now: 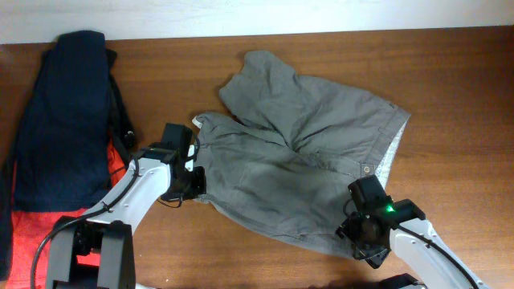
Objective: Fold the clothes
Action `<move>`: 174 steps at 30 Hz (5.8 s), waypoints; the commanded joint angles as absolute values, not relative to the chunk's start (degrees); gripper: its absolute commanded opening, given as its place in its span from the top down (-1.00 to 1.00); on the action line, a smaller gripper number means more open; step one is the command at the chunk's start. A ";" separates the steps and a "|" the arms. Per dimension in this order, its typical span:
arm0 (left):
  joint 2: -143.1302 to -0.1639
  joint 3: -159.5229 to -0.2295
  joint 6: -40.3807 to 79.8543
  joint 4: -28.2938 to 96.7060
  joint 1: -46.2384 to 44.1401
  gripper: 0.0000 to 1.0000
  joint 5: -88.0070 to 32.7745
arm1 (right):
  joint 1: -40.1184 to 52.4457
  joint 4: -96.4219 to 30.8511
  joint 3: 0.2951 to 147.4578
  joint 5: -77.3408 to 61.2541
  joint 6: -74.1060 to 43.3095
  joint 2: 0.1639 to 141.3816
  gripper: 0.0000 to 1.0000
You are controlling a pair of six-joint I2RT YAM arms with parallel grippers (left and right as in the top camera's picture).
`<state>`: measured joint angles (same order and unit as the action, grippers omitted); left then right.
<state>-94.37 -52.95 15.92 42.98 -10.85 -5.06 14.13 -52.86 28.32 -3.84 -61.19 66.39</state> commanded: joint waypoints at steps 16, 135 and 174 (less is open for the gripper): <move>-94.72 -53.76 16.71 41.95 -10.72 0.99 -4.64 | 14.22 -50.09 24.75 -4.97 -62.61 70.67 0.92; -110.67 -74.78 1.50 2.35 -16.03 -0.89 -9.28 | -1.83 -53.15 66.96 -7.35 -25.91 88.44 -0.19; -96.44 -74.96 0.36 24.69 -9.10 -0.44 -7.11 | -2.63 -27.14 49.69 0.71 -32.69 103.46 0.84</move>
<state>-96.66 -74.67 1.04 24.51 -9.19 -7.22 1.17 -30.81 51.57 -4.12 -34.94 98.35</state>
